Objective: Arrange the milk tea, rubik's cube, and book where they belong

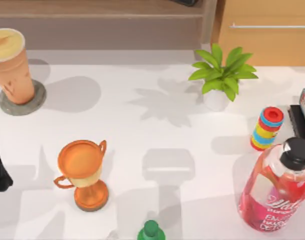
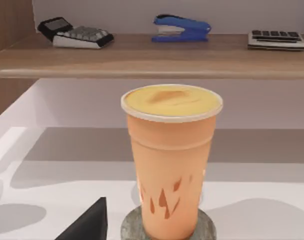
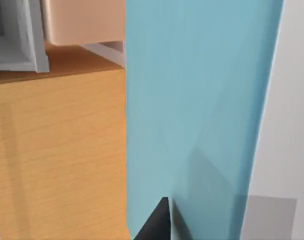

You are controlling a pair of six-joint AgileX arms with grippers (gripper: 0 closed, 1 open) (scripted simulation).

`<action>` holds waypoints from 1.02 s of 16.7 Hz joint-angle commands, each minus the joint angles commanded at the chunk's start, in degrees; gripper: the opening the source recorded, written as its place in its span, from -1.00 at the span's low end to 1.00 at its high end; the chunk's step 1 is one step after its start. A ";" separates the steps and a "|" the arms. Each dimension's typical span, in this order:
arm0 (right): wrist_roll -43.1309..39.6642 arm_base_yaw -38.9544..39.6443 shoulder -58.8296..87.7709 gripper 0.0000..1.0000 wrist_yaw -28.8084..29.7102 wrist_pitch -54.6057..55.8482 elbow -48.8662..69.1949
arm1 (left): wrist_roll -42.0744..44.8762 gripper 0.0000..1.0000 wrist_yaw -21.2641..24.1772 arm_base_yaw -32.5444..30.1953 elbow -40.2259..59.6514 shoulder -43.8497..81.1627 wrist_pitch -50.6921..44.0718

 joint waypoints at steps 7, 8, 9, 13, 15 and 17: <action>0.16 0.15 1.30 -1.00 0.18 0.78 0.79 | 0.00 1.00 0.00 0.00 0.00 0.00 0.00; 0.14 0.24 1.68 -1.00 0.23 0.89 0.84 | 0.00 1.00 0.00 0.00 0.00 0.00 0.00; 0.14 0.24 1.73 -1.00 0.24 0.90 0.85 | 0.00 1.00 0.00 0.00 0.00 0.00 0.00; 0.14 0.24 1.73 -0.70 0.24 0.90 0.85 | 0.00 1.00 0.00 0.00 0.00 0.00 0.00; 0.14 0.24 1.73 -0.40 0.24 0.90 0.85 | 0.00 1.00 0.00 0.00 0.00 0.00 0.00; 0.14 0.24 1.73 -0.10 0.24 0.90 0.85 | 0.00 1.00 0.00 0.00 0.00 0.00 0.00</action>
